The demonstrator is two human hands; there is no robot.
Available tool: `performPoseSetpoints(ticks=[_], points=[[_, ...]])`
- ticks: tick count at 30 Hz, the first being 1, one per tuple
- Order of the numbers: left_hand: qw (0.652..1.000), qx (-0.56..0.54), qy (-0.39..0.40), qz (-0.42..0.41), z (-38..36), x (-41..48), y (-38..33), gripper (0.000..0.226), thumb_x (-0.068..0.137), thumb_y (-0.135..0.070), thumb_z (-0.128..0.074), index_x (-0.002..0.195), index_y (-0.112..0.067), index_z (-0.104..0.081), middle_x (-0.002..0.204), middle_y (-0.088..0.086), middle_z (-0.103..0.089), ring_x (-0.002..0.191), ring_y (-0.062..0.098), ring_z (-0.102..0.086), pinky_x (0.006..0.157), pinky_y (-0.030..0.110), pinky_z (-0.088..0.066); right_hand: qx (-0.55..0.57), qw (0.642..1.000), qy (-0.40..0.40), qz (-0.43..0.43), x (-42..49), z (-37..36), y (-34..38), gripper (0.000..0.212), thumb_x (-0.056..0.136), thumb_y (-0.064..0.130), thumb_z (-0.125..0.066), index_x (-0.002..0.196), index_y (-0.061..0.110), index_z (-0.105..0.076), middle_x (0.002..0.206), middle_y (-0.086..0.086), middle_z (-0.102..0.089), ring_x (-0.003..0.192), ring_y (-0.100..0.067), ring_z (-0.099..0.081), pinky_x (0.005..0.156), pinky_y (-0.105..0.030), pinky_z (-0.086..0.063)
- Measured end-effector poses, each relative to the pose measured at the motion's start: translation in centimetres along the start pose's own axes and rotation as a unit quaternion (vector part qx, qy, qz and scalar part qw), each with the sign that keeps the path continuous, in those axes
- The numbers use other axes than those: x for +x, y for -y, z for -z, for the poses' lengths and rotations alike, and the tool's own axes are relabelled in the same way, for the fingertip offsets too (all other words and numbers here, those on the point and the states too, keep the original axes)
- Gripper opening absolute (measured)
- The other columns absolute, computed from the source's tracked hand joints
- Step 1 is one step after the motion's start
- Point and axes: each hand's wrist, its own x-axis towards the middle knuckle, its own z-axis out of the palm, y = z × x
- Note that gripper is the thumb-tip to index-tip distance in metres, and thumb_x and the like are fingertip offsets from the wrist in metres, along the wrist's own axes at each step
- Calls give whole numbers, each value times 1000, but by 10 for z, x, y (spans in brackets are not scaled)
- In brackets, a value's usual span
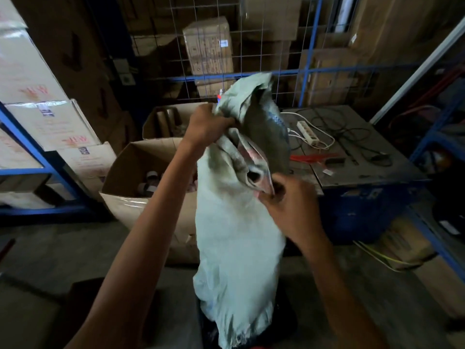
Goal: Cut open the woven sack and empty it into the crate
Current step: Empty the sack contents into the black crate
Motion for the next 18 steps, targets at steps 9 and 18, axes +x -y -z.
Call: performPoseSetpoints(ticks=[9,18], points=[[950,-111,279,-89,5,-36,11,84,88,-74,-50,151,-19,-43,146,3,-58,136,18,-55,112,43,-44,128,990,11,61,105,50,41,39,85,40,-67,58,13,-61,52,8,-57,52,-9,-53,53,-34,-41],[973,-193,98,-83,-8,-33,17,64,58,-15,-74,121,-7,-64,101,-2,-72,85,4,-71,74,22,-55,327,925,-182,-58,102,36,-15,39,99,49,-42,96,22,-70,88,-2,-72,79,-7,-67,70,-23,-49]])
